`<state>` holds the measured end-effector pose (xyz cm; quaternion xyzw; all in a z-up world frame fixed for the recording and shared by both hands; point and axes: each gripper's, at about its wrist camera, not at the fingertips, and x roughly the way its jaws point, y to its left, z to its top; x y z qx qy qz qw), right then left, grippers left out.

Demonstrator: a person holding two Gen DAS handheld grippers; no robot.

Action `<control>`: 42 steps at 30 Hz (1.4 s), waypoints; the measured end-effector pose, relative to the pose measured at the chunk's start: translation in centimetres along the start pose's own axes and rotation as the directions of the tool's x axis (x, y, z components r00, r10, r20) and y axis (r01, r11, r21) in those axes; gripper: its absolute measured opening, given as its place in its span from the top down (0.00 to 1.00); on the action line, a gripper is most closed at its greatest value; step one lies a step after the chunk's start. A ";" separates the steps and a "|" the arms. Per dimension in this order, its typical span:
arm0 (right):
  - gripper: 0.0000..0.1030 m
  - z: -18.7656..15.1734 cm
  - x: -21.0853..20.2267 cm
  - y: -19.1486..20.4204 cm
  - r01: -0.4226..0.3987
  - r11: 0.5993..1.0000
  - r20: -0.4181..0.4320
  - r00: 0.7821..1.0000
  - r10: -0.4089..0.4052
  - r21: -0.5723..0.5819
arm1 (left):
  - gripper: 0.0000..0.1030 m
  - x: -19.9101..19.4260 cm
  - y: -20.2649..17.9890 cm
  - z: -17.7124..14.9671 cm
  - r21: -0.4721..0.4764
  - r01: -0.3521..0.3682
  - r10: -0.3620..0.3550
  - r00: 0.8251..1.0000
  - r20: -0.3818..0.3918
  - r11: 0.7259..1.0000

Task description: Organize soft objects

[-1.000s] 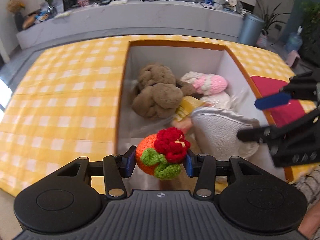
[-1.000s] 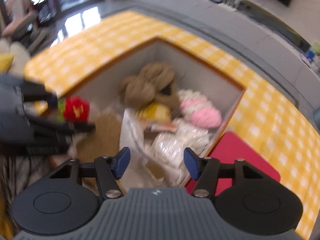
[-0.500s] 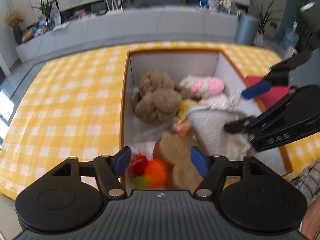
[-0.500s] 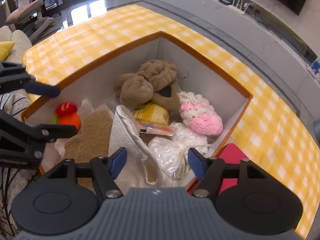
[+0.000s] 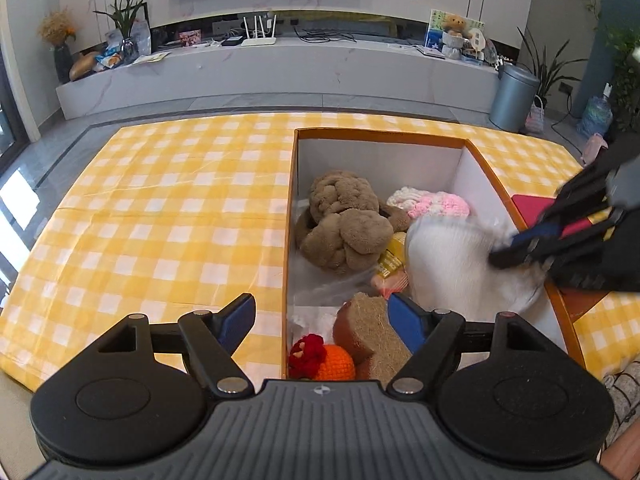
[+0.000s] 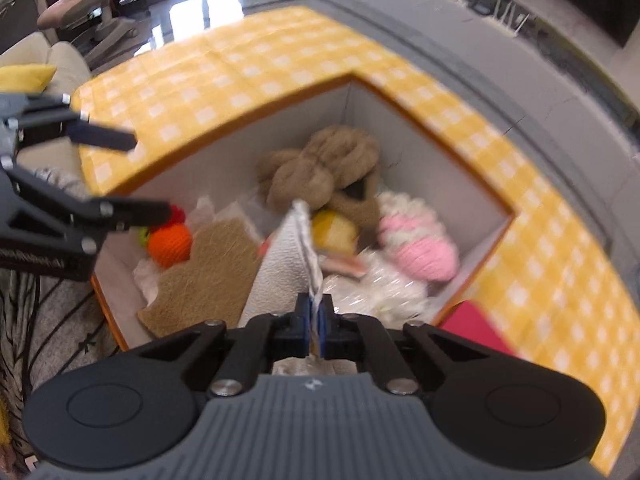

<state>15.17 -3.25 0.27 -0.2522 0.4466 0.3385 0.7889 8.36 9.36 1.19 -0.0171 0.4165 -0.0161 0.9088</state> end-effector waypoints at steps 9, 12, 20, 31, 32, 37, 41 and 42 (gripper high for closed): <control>0.99 4.4 -5.6 -0.7 0.180 0.977 0.126 0.978 -0.165 -0.116 | 0.14 -0.1 0.2 0.2 -0.039 -0.021 0.022 1.000 0.021 0.999; 0.99 4.3 -5.3 0.3 0.146 0.974 0.091 0.987 -0.131 -0.175 | 0.14 0.0 0.4 0.2 -0.054 -0.033 0.034 0.999 0.015 0.998; 0.99 0.2 0.9 2.6 -0.147 0.974 -0.154 0.981 0.121 -0.172 | 0.14 -0.2 0.7 0.2 -0.068 -0.044 0.046 0.999 0.023 0.997; 0.78 -0.1 0.5 0.5 -0.167 0.985 -0.068 0.983 0.170 0.042 | 0.14 -0.1 0.7 0.3 -0.069 -0.029 0.030 0.999 0.023 0.997; 0.91 -0.1 1.2 0.5 -0.156 0.987 -0.092 0.983 0.160 0.044 | 0.15 -0.1 0.7 0.3 -0.067 -0.029 0.030 0.999 0.025 0.997; 0.96 -0.3 4.9 0.7 -0.019 0.998 -0.178 0.984 0.010 -0.051 | 0.15 -0.2 0.9 0.3 -0.074 -0.025 0.027 0.999 0.034 0.997; 0.96 -0.9 7.3 1.2 0.091 0.984 -0.220 0.968 -0.124 -0.155 | 0.15 0.1 0.8 0.3 -0.077 -0.033 0.035 0.999 0.025 0.996; 0.96 -1.0 7.7 1.4 0.087 0.982 -0.227 0.966 -0.124 -0.167 | 0.15 0.2 0.7 0.3 -0.075 -0.034 0.036 0.999 0.023 0.997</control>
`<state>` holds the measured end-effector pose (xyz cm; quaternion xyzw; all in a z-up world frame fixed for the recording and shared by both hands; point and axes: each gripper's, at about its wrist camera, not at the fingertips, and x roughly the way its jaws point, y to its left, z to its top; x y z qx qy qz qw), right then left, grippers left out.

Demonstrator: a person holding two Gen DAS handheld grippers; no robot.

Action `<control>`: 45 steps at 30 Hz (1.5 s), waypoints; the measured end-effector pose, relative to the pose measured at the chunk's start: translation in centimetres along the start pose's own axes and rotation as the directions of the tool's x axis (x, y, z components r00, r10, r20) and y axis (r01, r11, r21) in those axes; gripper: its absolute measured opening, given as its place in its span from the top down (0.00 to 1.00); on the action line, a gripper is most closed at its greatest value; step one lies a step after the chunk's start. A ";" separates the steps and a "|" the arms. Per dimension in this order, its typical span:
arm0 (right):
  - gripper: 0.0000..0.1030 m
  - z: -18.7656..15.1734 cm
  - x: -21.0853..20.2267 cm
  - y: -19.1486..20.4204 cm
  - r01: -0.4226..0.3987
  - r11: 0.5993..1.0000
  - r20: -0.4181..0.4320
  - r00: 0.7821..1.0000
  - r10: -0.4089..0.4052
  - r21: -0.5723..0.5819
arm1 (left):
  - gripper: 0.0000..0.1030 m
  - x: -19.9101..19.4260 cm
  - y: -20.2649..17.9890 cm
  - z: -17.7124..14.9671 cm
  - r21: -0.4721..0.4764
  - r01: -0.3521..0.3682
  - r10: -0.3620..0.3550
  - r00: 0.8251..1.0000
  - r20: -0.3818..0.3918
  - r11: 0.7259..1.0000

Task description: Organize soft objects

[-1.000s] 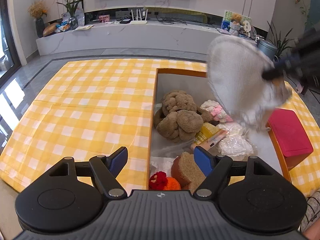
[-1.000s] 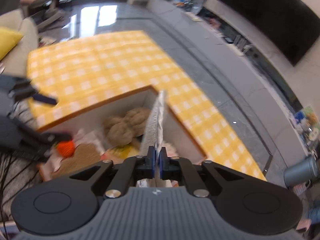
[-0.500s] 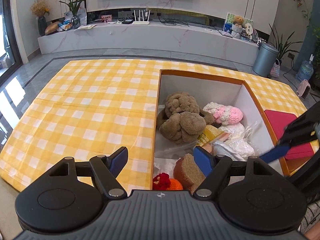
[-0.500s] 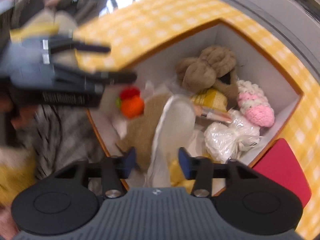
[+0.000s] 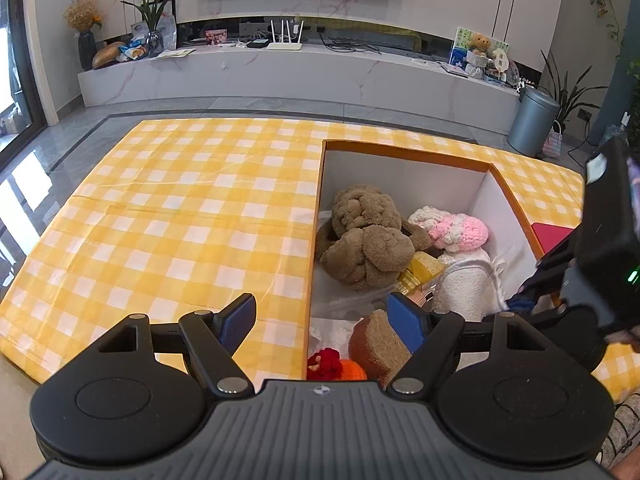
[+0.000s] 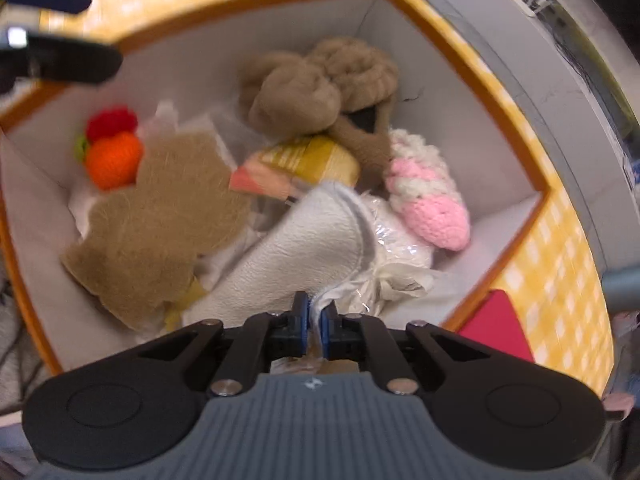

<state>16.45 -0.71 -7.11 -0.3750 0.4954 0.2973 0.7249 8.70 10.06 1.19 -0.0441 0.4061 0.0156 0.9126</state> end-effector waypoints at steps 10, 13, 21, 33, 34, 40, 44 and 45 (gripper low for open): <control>0.97 0.5 4.1 0.6 -0.054 0.998 -0.060 0.997 0.057 0.043 | 0.16 -0.2 -0.2 0.1 0.007 0.001 -0.001 1.000 0.000 1.000; 0.96 0.3 3.4 0.0 -0.058 0.995 -0.037 0.997 0.061 0.085 | 0.16 -0.6 -0.4 0.1 0.018 -0.015 0.015 1.000 0.018 1.000; 0.18 -0.7 -4.8 -1.7 -0.050 0.972 0.177 0.984 0.008 0.231 | 0.16 -2.3 -1.0 0.4 0.010 -0.014 0.013 0.997 0.079 1.000; 0.03 -8.3 -17.1 -3.2 0.109 0.848 0.468 0.794 -0.388 0.518 | 0.02 -10.6 -5.9 -0.5 0.067 0.009 -0.042 0.850 0.525 0.998; 0.03 -9.6 -17.7 -3.6 0.078 0.819 0.483 0.774 -0.410 0.569 | 0.00 -10.8 -6.7 -0.8 0.082 0.034 -0.074 0.831 0.551 0.996; 0.03 -16.0 -17.7 -4.1 -0.005 0.685 0.522 0.652 -0.550 0.729 | 0.00 -9.7 -11.8 -1.6 0.134 0.063 -0.131 0.786 0.604 0.989; 0.03 -18.3 -15.2 -4.5 -0.023 0.621 0.481 0.655 -0.582 0.783 | 0.00 -8.2 -13.7 -1.8 0.098 0.095 -0.135 0.766 0.629 0.991; 0.03 -18.9 -14.6 -4.6 -0.036 0.613 0.481 0.656 -0.581 0.789 | 0.00 -7.9 -13.9 -1.8 0.107 0.104 -0.148 0.768 0.623 0.989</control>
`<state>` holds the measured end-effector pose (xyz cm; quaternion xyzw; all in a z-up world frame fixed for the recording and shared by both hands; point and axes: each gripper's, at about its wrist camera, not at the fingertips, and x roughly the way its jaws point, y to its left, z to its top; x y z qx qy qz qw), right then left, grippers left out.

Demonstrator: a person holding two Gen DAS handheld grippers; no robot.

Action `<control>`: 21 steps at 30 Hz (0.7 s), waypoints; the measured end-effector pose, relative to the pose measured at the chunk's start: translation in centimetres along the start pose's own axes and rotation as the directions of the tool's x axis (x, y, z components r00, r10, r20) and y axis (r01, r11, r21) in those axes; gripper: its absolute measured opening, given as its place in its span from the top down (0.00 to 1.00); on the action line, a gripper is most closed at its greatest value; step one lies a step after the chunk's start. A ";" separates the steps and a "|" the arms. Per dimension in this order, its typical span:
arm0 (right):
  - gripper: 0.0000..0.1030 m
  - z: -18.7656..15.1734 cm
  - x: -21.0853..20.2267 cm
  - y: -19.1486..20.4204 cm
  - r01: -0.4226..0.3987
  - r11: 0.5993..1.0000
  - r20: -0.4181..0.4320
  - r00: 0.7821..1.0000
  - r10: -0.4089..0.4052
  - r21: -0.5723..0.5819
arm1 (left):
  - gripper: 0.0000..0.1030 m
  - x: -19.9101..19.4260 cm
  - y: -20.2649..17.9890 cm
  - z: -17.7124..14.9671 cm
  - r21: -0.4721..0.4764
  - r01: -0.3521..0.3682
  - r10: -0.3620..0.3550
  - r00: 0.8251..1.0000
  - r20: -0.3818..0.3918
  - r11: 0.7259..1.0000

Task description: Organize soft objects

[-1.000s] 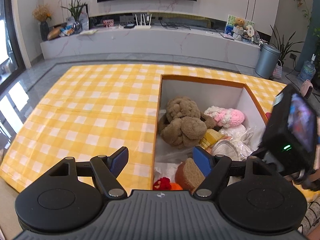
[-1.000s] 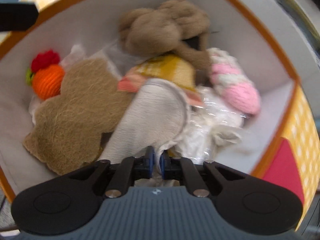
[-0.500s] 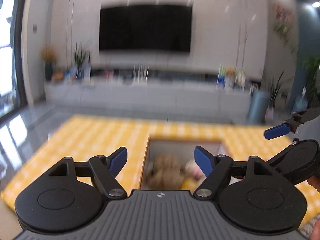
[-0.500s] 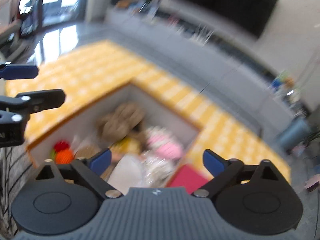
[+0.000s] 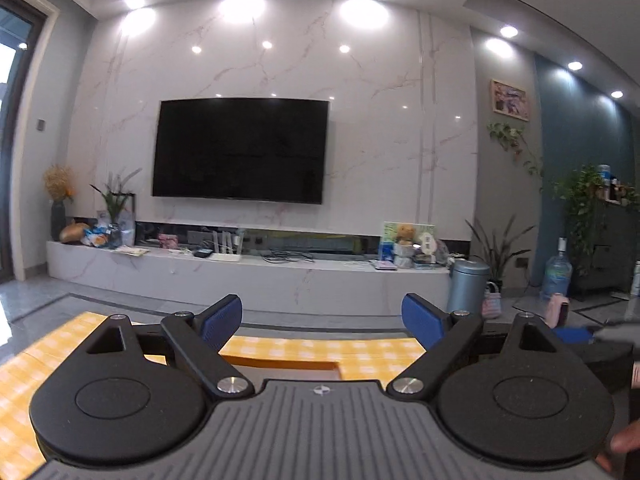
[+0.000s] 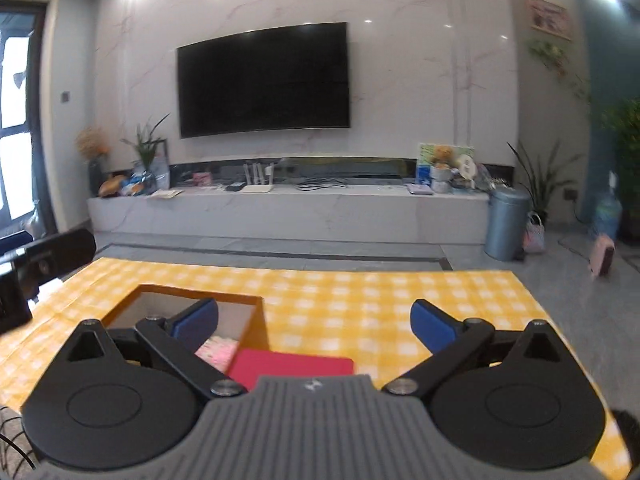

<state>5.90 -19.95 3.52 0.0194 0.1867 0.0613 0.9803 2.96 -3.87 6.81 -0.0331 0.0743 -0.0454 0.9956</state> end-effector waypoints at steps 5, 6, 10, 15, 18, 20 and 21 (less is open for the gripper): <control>0.03 -2.2 0.9 -1.4 -0.060 0.998 -0.037 0.998 0.059 -0.022 | 0.00 0.3 -0.8 -1.5 0.043 0.036 -0.037 0.999 0.015 0.998; 0.03 -2.8 1.0 -1.4 -0.064 0.997 -0.032 0.997 0.063 -0.033 | 0.00 0.5 -1.0 -1.8 0.058 0.026 -0.026 1.000 0.004 0.998; 0.03 -4.0 1.5 -1.5 -0.101 0.992 -0.023 0.995 0.099 -0.076 | 0.00 0.6 -1.9 -2.7 0.131 0.026 -0.021 0.999 -0.041 0.991; 0.03 -4.5 2.0 -1.9 -0.089 0.993 -0.014 0.996 0.088 -0.074 | 0.00 0.8 -2.7 -3.7 0.134 0.000 0.008 0.998 -0.056 0.991; 0.03 -4.6 2.0 -2.2 -0.089 0.994 0.000 0.996 0.089 -0.063 | 0.00 0.8 -3.1 -4.1 0.127 0.005 0.004 0.998 -0.069 0.992; 0.03 -4.8 2.1 -2.1 -0.083 0.993 0.002 0.997 0.083 -0.081 | 0.00 0.8 -3.2 -4.3 0.120 0.015 -0.007 0.997 -0.072 0.993; 0.03 -4.8 2.2 -2.0 -0.080 0.993 0.000 0.997 0.081 -0.086 | 0.00 0.9 -3.2 -4.3 0.115 0.020 -0.011 0.997 -0.079 0.993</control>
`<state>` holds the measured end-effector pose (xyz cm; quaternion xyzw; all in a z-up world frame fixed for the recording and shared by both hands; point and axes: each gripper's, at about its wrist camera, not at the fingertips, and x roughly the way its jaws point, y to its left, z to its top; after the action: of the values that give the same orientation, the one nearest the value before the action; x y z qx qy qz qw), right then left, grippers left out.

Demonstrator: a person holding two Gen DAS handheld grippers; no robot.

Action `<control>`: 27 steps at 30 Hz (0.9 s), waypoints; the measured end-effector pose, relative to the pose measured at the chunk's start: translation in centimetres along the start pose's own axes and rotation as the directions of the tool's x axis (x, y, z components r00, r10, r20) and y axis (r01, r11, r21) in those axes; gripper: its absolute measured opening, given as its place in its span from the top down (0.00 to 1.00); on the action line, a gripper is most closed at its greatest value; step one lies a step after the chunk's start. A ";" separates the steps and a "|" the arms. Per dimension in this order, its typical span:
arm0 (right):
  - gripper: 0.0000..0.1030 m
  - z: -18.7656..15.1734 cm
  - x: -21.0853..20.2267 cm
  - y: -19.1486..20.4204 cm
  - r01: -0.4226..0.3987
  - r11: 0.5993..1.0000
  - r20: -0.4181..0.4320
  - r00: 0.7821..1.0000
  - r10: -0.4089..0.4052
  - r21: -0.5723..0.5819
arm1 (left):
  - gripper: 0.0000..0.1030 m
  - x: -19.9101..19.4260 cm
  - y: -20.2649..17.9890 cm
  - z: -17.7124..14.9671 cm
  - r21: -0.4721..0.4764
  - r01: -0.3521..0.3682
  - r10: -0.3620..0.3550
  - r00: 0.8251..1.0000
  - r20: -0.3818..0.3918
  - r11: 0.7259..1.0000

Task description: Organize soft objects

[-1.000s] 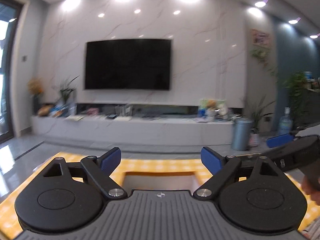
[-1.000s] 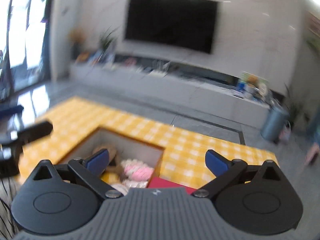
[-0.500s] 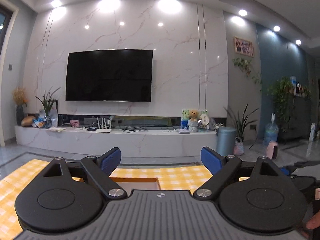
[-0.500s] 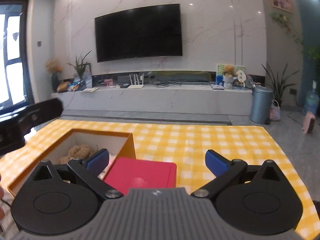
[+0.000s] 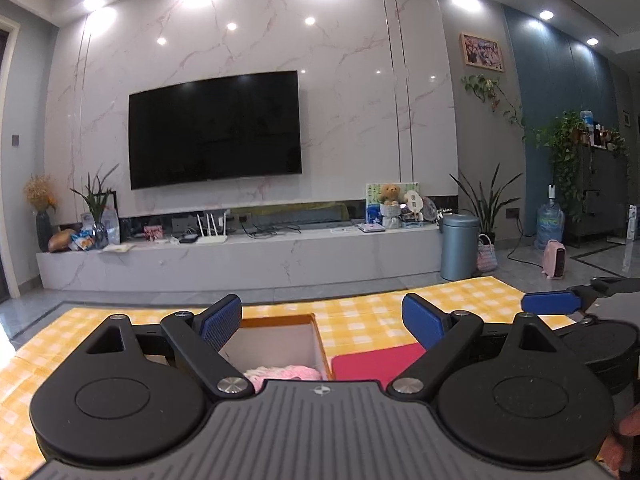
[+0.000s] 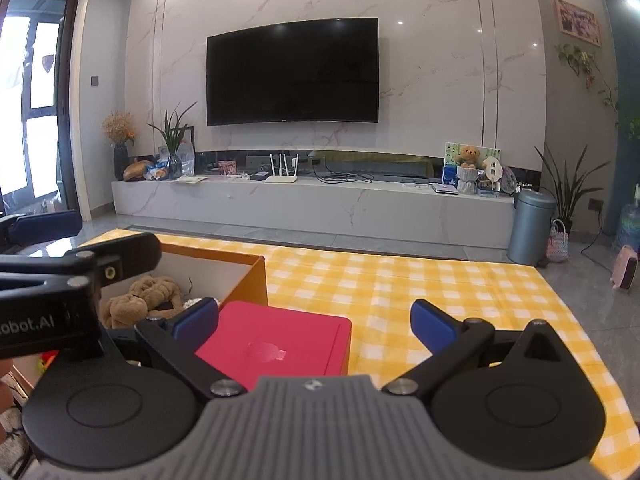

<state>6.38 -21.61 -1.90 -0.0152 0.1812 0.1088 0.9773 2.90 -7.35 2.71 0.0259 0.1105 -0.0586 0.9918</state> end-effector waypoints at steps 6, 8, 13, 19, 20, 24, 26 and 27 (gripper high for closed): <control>0.03 -0.2 0.2 0.6 0.012 1.000 -0.010 1.000 -0.012 -0.013 | 0.00 0.5 0.5 -0.1 -0.003 -0.016 0.016 0.999 -0.030 1.000; 0.03 -0.3 0.4 0.8 0.012 1.000 -0.013 1.000 -0.012 -0.017 | 0.00 0.5 0.4 -0.1 0.002 -0.021 0.021 0.999 -0.034 1.000; 0.03 -0.3 0.7 0.6 0.001 1.000 -0.024 1.000 -0.001 -0.008 | 0.00 0.4 0.2 -0.3 0.019 -0.043 0.043 0.999 -0.014 0.999; 0.03 -0.3 0.5 0.6 0.005 1.000 -0.024 1.000 -0.006 -0.015 | 0.00 0.5 0.3 -0.3 0.009 -0.054 0.054 0.998 -0.024 0.999; 0.03 -0.3 0.5 0.6 0.013 1.000 -0.020 1.000 -0.013 -0.015 | 0.00 0.6 0.2 -0.3 0.002 -0.056 0.056 0.998 -0.031 0.998; 0.03 -0.4 0.6 0.8 0.016 1.000 -0.015 1.000 -0.017 -0.020 | 0.00 0.6 0.4 -0.2 -0.007 -0.049 0.049 0.998 -0.039 0.999; 0.03 -0.4 0.6 0.8 0.018 1.000 -0.017 1.000 -0.018 -0.019 | 0.00 0.6 0.4 -0.2 -0.006 -0.053 0.053 0.998 -0.040 0.999; 0.03 -0.4 0.6 0.8 0.018 1.000 -0.017 1.000 -0.019 -0.019 | 0.00 0.6 0.4 -0.2 -0.006 -0.053 0.053 0.998 -0.041 0.999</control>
<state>6.63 -20.76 -2.47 -0.0268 0.1886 0.1013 0.9765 3.53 -7.00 2.37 0.0264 0.1299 -0.0314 0.9907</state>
